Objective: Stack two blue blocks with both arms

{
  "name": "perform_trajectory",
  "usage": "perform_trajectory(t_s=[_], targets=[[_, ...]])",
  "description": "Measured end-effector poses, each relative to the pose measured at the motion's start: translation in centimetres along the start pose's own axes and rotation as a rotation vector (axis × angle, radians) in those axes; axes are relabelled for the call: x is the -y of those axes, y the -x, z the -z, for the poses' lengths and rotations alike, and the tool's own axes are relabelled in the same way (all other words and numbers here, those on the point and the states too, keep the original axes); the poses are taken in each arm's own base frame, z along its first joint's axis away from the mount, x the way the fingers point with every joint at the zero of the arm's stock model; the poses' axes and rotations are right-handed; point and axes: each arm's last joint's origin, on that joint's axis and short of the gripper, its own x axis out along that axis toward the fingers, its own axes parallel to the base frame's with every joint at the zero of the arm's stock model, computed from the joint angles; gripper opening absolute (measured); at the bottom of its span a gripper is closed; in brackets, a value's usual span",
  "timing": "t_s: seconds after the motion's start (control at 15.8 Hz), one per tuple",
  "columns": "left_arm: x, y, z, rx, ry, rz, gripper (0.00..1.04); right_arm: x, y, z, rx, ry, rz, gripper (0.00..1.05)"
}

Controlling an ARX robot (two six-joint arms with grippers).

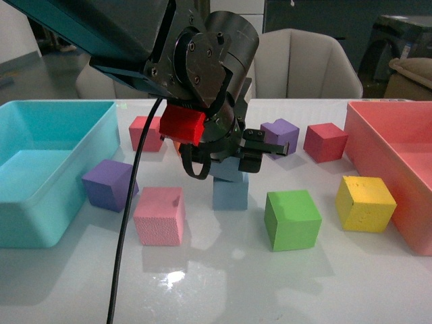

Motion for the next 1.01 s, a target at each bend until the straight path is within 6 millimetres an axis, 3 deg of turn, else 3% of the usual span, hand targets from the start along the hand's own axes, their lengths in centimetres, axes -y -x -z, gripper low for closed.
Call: perform_trajectory(t_s=[0.63,0.82,0.88,1.01], targets=[[0.04,-0.16,-0.15,0.007,0.003,0.000,0.42,0.00,0.00,0.00,0.000,0.000,0.000,0.98],[0.07,-0.15,-0.19,0.011,0.007,0.002,0.78,0.00,0.00,0.00,0.000,0.000,0.000,0.98],[0.07,-0.15,-0.20,0.012,0.007,0.003,0.99,0.00,0.00,0.00,0.000,0.000,0.000,0.98],[0.03,-0.02,-0.41,0.031,0.002,-0.005,0.98,0.00,0.00,0.00,0.000,0.000,0.000,0.98]])
